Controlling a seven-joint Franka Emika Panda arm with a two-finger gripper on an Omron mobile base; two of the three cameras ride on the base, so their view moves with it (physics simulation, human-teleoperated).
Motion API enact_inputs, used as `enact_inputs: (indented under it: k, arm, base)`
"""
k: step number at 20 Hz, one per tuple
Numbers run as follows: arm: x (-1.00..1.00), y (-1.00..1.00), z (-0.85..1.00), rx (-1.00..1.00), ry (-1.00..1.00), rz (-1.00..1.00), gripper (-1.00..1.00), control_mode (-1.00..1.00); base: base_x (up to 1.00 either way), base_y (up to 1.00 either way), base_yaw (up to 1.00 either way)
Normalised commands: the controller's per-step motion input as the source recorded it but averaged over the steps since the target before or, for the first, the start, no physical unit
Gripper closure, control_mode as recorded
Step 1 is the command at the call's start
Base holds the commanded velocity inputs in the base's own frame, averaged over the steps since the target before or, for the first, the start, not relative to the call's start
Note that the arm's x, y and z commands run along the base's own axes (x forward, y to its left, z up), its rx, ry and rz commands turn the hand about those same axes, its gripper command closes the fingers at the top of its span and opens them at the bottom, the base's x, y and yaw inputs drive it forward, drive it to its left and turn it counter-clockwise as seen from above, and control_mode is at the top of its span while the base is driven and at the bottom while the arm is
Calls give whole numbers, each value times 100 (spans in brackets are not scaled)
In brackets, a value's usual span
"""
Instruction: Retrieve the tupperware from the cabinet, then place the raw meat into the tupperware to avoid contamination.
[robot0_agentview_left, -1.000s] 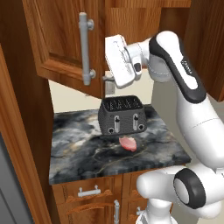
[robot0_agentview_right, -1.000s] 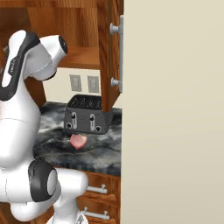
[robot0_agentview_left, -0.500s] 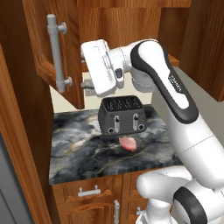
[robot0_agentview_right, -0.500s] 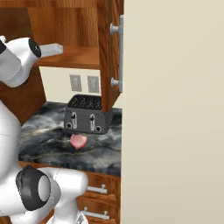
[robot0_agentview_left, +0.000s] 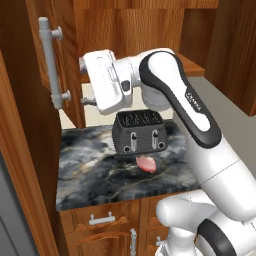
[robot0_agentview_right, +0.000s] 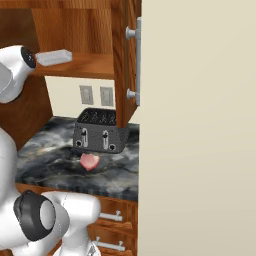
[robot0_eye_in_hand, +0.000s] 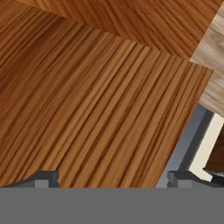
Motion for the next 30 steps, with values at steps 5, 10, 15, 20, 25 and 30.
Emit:
enact_inputs:
  k: [5,10,15,20,25,30]
  arm:
    - [-7,32,-5,0,6,-5,-100,-100]
    - [-4,35,-12,0,8,-9,-100,-100]
    - [-4,20,-12,0,15,-12,-100,-100]
    - [-2,12,-24,-2,18,-14,-100,-100]
    - [-2,8,-14,-4,16,-10,-100,-100]
    - [0,-9,16,-14,8,5,-100,-100]
  base:
    - [0,0,0]
    - [0,0,0]
    - [0,0,0]
    - [0,0,0]
    - [0,0,0]
    - [0,0,0]
